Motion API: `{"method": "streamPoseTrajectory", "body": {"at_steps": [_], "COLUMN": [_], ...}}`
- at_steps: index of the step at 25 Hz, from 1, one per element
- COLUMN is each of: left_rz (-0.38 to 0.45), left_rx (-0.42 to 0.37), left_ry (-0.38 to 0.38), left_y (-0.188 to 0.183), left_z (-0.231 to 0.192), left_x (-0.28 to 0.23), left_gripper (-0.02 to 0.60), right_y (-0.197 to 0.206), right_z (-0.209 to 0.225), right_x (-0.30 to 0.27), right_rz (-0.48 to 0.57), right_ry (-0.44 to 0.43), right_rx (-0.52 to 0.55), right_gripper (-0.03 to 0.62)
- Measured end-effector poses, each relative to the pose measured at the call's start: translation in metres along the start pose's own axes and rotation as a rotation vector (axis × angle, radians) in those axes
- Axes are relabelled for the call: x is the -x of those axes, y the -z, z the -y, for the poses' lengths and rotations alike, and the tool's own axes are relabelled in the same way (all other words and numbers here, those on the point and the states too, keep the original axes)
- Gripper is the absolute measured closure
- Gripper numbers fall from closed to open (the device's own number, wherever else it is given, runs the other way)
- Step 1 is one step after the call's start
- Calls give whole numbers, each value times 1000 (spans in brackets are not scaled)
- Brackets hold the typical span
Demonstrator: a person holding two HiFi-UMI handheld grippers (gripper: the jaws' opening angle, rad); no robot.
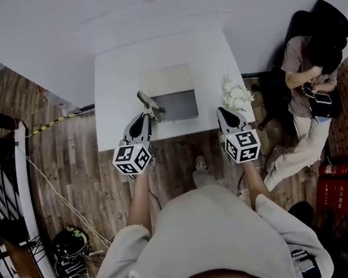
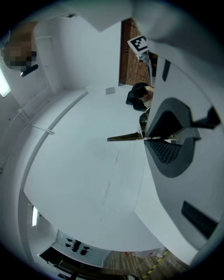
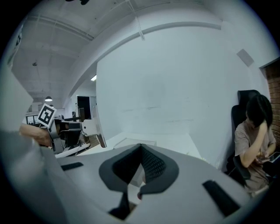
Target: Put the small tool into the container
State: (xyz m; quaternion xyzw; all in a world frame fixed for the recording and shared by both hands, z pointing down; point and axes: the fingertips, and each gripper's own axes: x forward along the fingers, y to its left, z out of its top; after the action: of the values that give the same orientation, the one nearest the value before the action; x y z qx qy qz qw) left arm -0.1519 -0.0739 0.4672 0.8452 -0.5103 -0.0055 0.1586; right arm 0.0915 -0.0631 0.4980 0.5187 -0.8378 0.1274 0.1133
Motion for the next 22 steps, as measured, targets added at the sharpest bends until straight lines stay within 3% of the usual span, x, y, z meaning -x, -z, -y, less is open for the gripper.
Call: {"method": "streamPoseTrajectory", "body": {"at_steps": [10,22], "left_rz": [-18,-108], "left_rx": [-20,-131], "left_ry": [-86,-129], "left_y": [-4,9], "left_z": [-12,-21], "left_x": [-47,-67], "left_gripper": [574,574], "right_y": [-17,-7], "right_z": [40,49], "right_x": [-61,-98], "right_rz": [-18,-63], "right_ry": [-95,-155], "right_rx": [-3,-9], "right_gripper": [595,595]}}
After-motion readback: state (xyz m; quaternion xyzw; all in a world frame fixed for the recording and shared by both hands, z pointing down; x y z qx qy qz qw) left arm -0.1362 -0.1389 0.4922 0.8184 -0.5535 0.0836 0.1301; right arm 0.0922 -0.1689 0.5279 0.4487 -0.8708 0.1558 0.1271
